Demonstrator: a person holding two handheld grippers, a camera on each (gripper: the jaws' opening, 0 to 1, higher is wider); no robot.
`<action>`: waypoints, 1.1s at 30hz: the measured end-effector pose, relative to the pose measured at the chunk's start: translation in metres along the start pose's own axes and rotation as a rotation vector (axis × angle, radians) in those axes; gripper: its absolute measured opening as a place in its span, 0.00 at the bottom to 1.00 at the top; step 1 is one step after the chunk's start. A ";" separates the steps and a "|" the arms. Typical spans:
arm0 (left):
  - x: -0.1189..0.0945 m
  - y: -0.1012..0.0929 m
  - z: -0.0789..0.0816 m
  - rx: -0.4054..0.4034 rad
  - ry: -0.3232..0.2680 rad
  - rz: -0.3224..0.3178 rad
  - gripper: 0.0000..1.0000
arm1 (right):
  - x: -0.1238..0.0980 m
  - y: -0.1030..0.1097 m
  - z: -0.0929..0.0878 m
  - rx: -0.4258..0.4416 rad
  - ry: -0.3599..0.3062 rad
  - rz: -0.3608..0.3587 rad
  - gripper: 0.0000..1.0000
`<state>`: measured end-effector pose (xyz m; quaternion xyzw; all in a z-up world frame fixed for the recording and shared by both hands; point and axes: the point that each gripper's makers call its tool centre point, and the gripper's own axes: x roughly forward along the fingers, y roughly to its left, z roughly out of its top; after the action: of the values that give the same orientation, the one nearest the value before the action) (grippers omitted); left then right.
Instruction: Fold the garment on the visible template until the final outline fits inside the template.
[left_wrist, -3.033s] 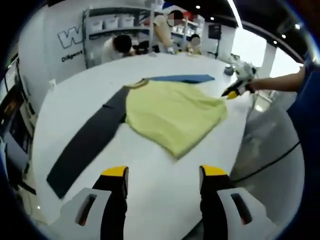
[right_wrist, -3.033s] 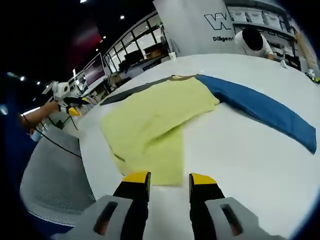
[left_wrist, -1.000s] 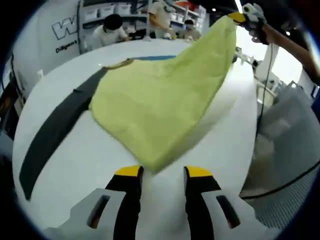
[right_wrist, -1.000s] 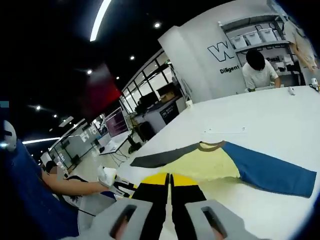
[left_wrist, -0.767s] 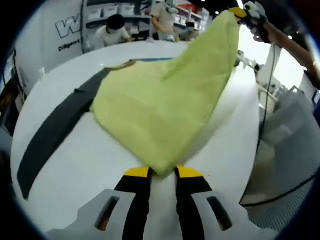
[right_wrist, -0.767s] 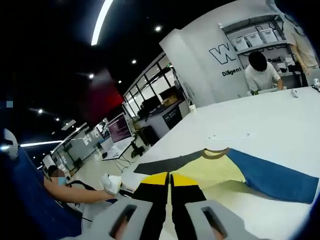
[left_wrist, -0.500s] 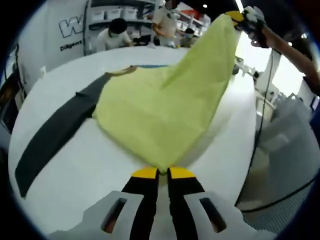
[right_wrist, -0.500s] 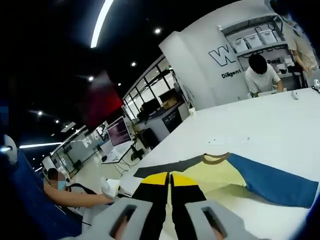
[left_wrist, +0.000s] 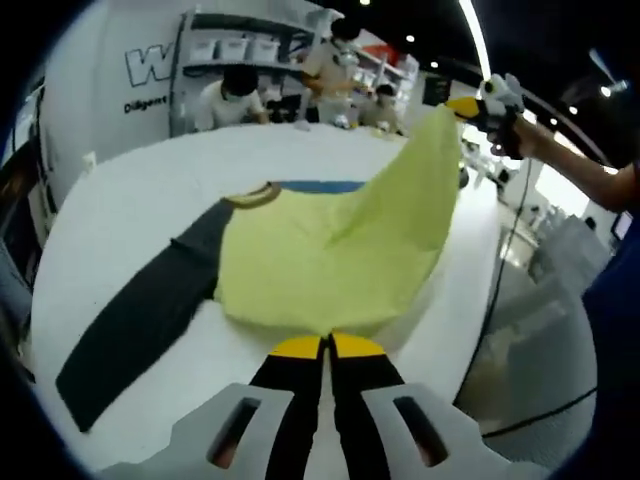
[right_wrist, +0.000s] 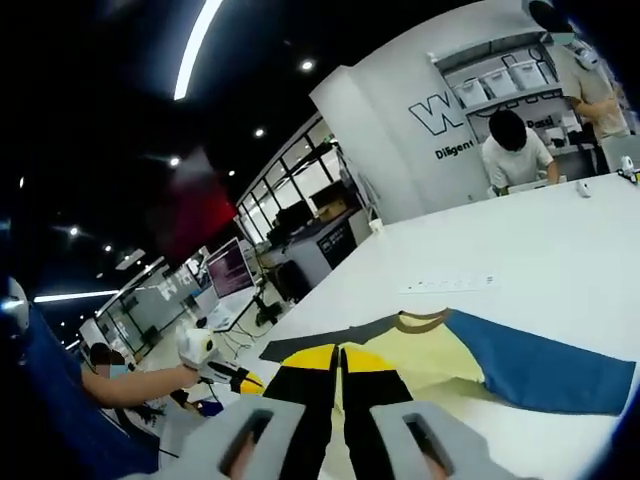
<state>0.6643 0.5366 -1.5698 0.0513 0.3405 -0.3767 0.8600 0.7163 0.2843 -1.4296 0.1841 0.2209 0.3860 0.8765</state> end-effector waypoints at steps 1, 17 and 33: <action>0.000 -0.001 0.004 0.000 0.003 -0.002 0.00 | 0.000 -0.001 0.001 0.003 -0.002 -0.003 0.00; 0.015 -0.006 -0.057 -0.027 0.197 -0.044 0.00 | -0.017 -0.029 -0.063 -0.025 0.132 -0.081 0.00; 0.037 0.001 -0.089 -0.009 0.219 -0.013 0.05 | -0.018 -0.048 -0.089 0.033 0.165 -0.112 0.00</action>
<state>0.6340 0.5457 -1.6611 0.0863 0.4344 -0.3730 0.8153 0.6872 0.2534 -1.5230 0.1536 0.3087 0.3467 0.8723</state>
